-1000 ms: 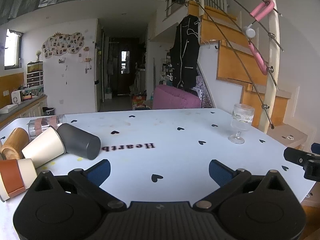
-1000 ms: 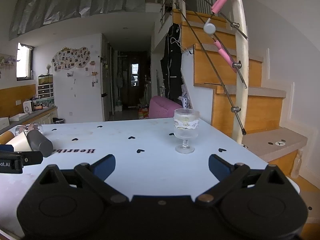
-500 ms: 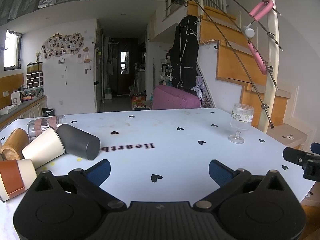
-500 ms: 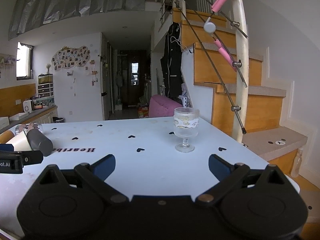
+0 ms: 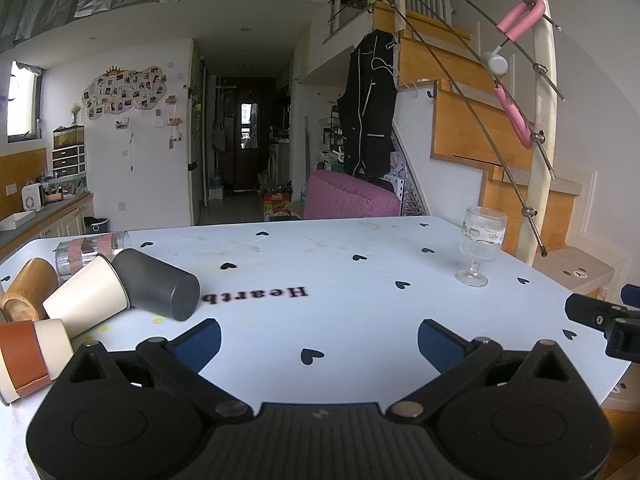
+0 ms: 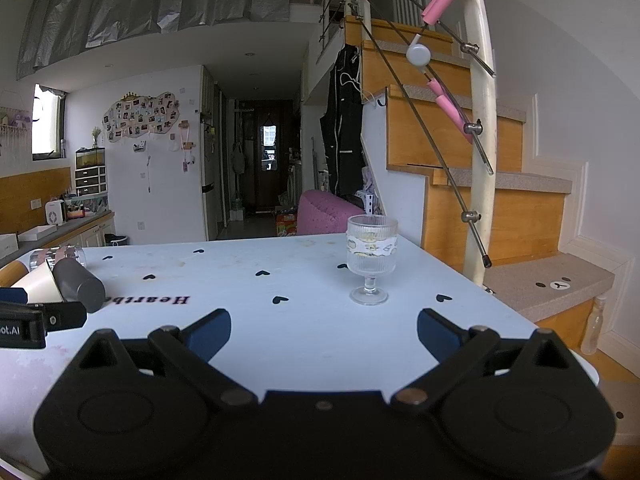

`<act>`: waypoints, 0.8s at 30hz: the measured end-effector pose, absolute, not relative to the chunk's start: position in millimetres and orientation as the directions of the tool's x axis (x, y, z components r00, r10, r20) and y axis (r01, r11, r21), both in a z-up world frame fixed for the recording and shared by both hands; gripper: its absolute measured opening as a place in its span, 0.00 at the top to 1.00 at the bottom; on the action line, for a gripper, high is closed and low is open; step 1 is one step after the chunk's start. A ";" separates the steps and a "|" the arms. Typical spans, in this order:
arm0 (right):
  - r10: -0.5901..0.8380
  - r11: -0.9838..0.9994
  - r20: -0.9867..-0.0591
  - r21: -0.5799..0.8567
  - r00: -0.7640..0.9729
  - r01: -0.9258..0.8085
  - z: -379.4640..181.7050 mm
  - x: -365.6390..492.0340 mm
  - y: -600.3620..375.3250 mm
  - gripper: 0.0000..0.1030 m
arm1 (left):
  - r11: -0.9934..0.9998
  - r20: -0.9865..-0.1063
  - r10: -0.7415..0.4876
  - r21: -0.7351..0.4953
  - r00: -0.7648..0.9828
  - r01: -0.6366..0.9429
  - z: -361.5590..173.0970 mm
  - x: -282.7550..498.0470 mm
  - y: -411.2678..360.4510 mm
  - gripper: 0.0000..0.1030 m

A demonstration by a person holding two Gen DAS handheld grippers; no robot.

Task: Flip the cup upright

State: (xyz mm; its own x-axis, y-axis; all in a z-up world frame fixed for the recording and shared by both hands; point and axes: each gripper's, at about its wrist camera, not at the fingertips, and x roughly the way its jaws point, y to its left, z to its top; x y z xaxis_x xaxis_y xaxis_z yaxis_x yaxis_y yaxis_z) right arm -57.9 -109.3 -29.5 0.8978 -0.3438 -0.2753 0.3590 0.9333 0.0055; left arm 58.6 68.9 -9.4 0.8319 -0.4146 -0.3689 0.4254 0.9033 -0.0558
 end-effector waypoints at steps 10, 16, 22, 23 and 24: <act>-0.345 0.933 -0.275 0.004 0.897 0.360 -29.5 -57.9 -109.2 0.02 | 0.904 -0.369 -0.413 -0.054 0.833 0.425 -9.5 58.4 68.7 0.00; -0.345 0.933 -0.275 0.004 0.898 0.359 -29.5 -58.0 -109.2 0.02 | 0.904 -0.371 -0.412 -0.053 0.833 0.424 -9.7 58.2 68.4 0.00; -0.345 0.933 -0.276 0.003 0.897 0.360 -29.5 -57.9 -109.0 0.02 | 0.904 -0.370 -0.412 -0.052 0.833 0.424 -9.7 57.9 68.6 0.00; -0.345 0.933 -0.276 0.003 0.897 0.360 -29.6 -58.0 -109.0 0.02 | 0.904 -0.370 -0.412 -0.052 0.832 0.425 -9.6 57.8 68.6 0.00; -0.345 0.933 -0.276 0.003 0.897 0.360 -29.6 -58.0 -109.0 0.02 | 0.904 -0.370 -0.412 -0.051 0.833 0.425 -10.1 57.4 68.3 0.00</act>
